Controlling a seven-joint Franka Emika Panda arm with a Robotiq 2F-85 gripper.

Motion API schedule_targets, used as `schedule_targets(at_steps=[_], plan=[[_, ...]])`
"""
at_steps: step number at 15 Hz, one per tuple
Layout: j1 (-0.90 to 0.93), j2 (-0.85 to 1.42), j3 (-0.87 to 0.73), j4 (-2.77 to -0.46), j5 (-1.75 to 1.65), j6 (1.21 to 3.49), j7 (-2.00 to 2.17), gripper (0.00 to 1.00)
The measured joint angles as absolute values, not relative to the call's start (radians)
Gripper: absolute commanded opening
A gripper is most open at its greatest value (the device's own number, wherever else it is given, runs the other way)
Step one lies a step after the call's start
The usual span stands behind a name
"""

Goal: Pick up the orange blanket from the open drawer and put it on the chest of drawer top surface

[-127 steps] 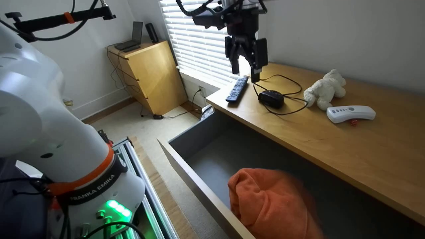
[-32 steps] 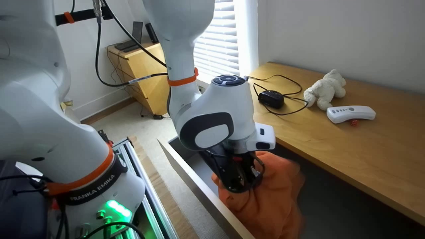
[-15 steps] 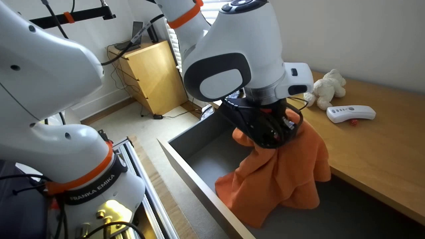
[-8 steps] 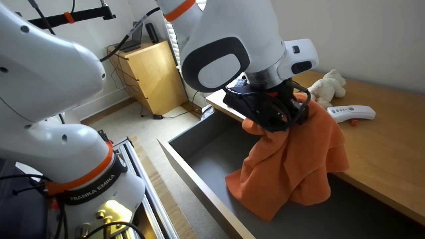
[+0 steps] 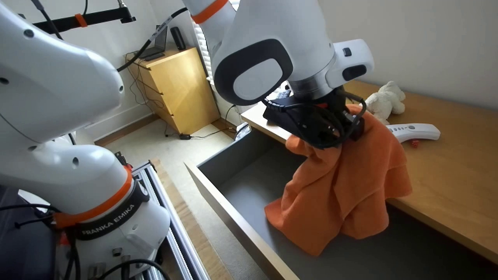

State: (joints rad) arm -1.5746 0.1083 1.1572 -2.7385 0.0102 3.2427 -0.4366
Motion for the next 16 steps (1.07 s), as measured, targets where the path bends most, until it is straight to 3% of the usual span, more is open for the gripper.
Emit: schedule_targets(at_steps=[5,7,16], plan=[[-1.572,0.010,1.217,-2.670,0.010,3.338,-0.437,0.00],[-1.497,-0.041,1.155,-2.633,-0.009,3.368,-0.418,0.00],[-1.470,-0.237,1.094,-2.491,0.002,3.465,-0.410,0.00]])
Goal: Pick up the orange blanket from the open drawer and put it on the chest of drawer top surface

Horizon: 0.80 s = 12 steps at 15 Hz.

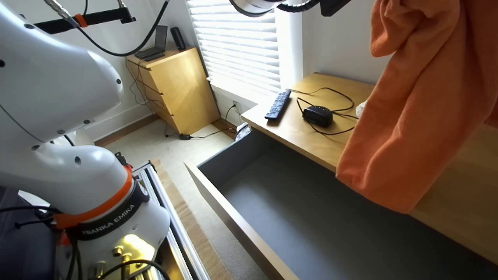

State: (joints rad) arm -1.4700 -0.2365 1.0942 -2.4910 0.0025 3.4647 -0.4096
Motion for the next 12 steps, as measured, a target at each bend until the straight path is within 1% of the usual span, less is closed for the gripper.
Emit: schedule_targets(at_steps=[9,12], plan=[[-1.471,-0.219,1.100,-2.504,0.002,3.465,-0.410,0.00],[-1.512,-0.220,1.122,-2.477,0.002,3.464,-0.417,0.00]])
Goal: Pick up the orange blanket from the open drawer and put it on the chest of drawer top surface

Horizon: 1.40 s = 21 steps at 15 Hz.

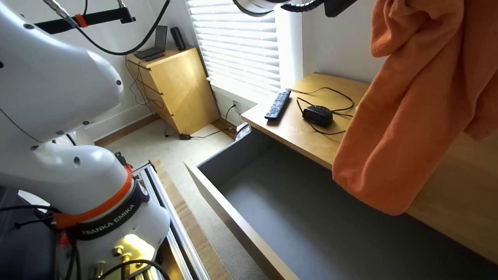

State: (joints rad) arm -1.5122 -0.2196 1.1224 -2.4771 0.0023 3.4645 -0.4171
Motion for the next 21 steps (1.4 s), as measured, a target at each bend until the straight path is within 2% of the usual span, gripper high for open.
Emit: schedule_targets(at_steps=[4,7,18,21], plan=[[-1.627,-0.219,1.200,-2.366,0.002,3.379,-0.447,0.00],[-1.756,-0.219,1.319,-2.278,-0.001,3.299,-0.450,0.00],[-2.486,-0.240,2.036,-2.142,-0.018,3.337,-0.449,0.00],[-2.493,-0.286,2.045,-2.149,-0.017,3.387,-0.416,0.00]])
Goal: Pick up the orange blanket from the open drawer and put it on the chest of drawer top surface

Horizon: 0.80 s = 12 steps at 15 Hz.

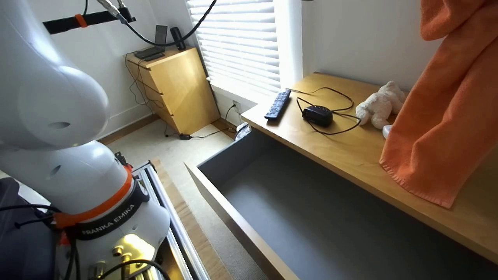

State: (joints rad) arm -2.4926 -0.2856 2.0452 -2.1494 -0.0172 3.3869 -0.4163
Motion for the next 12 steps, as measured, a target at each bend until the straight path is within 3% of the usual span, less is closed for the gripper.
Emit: schedule_targets(at_steps=[12], plan=[[-2.473,-0.407,2.001,-2.226,-0.025,3.396,-0.223,0.00]])
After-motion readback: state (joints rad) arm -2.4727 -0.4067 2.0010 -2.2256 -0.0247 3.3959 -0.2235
